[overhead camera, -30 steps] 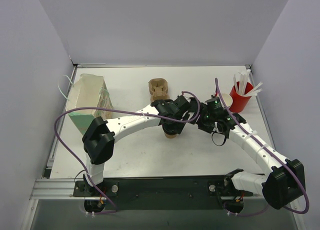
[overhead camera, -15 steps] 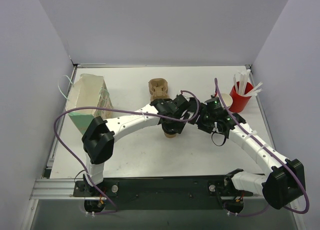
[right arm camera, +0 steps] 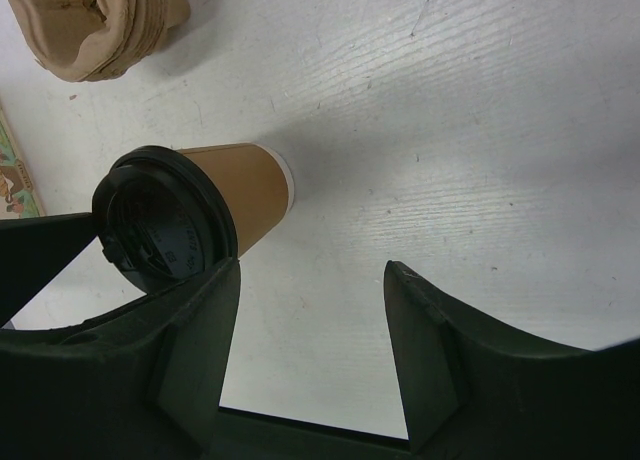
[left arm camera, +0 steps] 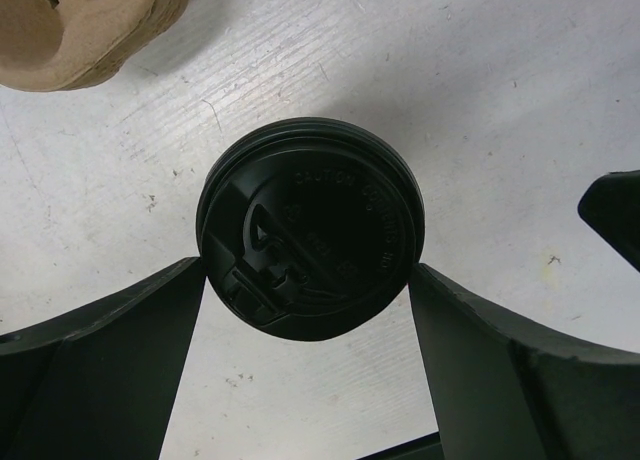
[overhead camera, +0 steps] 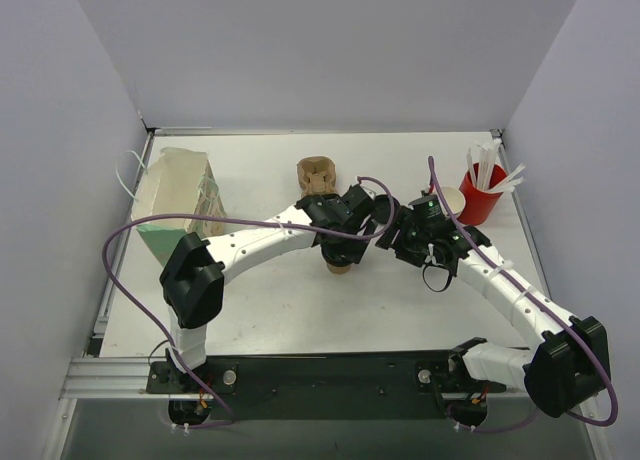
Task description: Pack the takeout coffee
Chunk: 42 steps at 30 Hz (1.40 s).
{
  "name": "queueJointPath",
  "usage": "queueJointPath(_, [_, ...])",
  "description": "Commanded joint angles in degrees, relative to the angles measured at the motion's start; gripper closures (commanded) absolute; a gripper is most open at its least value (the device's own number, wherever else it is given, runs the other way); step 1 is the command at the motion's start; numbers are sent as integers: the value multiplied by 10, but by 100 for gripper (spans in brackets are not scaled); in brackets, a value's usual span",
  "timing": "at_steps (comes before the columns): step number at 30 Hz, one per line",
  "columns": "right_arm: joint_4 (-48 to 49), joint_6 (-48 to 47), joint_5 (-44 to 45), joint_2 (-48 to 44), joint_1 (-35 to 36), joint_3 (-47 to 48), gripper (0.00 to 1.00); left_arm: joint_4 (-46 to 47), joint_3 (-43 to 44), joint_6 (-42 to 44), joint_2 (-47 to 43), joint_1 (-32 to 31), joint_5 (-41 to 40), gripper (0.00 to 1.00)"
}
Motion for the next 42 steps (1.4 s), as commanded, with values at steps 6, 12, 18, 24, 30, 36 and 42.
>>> queueJointPath(6, [4, 1, 2, 3, 4, -7, 46, 38, -10, 4, -30, 3, 20, 8])
queueJointPath(12, [8, 0, -2, 5, 6, -9, 46, 39, -14, 5, -39, 5, 18, 4])
queueJointPath(18, [10, 0, -5, 8, 7, -7, 46, 45, -23, 13, -51, 6, 18, 3])
queueJointPath(24, [15, -1, -8, 12, 10, -8, 46, 52, -31, 12, -71, 14, 18, 3])
queueJointPath(30, [16, -8, -9, 16, 10, 3, 46, 61, -43, 9, -112, 41, 25, 4])
queueJointPath(36, [17, -27, -12, 39, 33, 26, 48, 73, -85, -2, -135, 86, 32, 12])
queueJointPath(42, [10, -36, 4, 87, 67, 61, 51, 99, -113, -5, -125, 95, 44, 24])
